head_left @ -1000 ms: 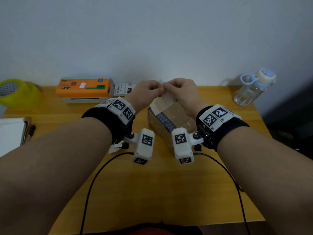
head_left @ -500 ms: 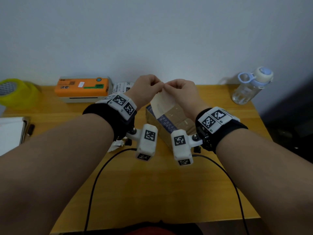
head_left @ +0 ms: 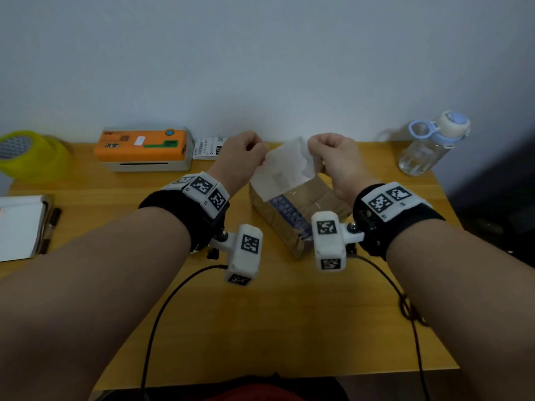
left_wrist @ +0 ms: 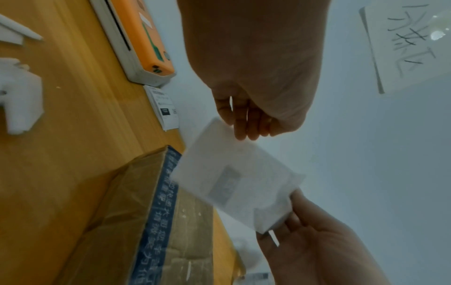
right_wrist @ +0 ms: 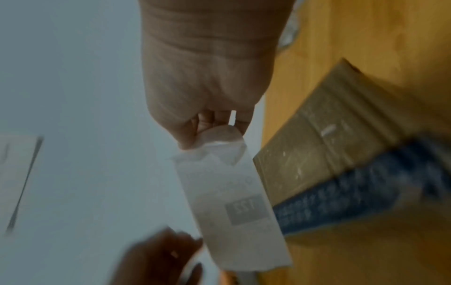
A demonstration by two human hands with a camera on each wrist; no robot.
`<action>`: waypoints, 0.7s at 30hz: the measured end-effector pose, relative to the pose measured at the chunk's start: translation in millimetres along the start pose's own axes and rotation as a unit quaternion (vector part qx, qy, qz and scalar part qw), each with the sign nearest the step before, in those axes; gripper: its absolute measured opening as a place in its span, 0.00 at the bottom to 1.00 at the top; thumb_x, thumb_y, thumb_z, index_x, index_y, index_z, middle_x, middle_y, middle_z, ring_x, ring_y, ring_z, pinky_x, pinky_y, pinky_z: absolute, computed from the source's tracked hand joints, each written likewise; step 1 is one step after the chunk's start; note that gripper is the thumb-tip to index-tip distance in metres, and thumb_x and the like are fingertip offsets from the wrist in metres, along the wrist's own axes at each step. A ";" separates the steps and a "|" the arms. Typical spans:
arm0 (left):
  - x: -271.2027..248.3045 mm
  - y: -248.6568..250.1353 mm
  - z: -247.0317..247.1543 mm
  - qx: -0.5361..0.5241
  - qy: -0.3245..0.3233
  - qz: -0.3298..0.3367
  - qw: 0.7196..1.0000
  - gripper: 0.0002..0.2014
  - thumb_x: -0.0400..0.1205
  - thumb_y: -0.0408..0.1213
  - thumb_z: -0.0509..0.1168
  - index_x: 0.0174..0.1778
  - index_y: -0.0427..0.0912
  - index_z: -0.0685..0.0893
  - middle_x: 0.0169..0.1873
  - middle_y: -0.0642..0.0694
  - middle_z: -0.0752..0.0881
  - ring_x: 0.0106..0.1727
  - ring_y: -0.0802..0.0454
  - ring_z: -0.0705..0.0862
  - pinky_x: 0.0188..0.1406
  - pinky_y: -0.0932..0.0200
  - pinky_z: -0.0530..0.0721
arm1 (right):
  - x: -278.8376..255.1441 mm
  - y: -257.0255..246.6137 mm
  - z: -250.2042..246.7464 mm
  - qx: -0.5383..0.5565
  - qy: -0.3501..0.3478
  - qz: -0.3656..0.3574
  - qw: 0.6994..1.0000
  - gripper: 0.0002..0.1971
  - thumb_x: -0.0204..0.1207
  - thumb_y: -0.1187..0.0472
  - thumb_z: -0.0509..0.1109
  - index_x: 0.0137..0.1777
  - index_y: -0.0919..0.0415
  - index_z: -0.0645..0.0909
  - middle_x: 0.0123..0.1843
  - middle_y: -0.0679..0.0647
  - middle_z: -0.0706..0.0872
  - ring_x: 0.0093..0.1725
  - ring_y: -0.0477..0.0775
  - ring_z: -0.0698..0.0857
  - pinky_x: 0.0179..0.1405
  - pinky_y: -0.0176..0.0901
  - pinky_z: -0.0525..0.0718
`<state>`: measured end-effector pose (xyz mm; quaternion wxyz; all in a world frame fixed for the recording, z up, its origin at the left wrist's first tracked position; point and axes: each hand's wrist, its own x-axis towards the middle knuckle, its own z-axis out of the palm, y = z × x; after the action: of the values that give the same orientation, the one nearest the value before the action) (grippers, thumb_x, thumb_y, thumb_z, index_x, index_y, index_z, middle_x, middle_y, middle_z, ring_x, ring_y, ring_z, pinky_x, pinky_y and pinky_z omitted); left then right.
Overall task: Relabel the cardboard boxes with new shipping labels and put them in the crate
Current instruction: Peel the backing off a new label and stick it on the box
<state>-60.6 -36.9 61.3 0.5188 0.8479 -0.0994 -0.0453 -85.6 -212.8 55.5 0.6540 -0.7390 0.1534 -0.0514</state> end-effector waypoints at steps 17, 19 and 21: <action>-3.8 1.5 11.2 -0.110 -0.087 0.002 0.990 0.11 0.85 0.36 0.61 0.35 0.44 0.77 0.36 0.45 0.84 0.41 0.52 0.83 0.45 0.59 0.82 | -16.9 -0.3 16.1 0.053 -0.083 0.034 0.995 0.05 0.80 0.60 0.67 0.46 0.58 0.84 0.42 0.53 0.88 0.40 0.49 0.86 0.37 0.39 0.84; -5.5 -1.5 8.1 -0.108 -0.092 -0.003 0.990 0.11 0.85 0.37 0.59 0.35 0.45 0.76 0.37 0.46 0.84 0.41 0.54 0.83 0.44 0.60 0.81 | -16.2 -2.2 14.2 0.076 -0.079 0.053 0.993 0.05 0.81 0.61 0.67 0.46 0.58 0.83 0.42 0.53 0.88 0.40 0.49 0.86 0.37 0.38 0.84; -7.2 -5.8 4.0 -0.105 -0.093 -0.008 0.990 0.11 0.86 0.38 0.59 0.36 0.45 0.76 0.37 0.48 0.84 0.40 0.58 0.83 0.41 0.65 0.79 | -14.1 -2.8 12.1 0.088 -0.067 0.062 0.992 0.05 0.81 0.62 0.67 0.46 0.60 0.83 0.43 0.54 0.88 0.42 0.50 0.86 0.40 0.40 0.85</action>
<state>-67.6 -36.3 54.0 0.5934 0.7814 -0.1347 -0.1381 -95.2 -197.0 58.4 0.7269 -0.6696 0.1501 0.0254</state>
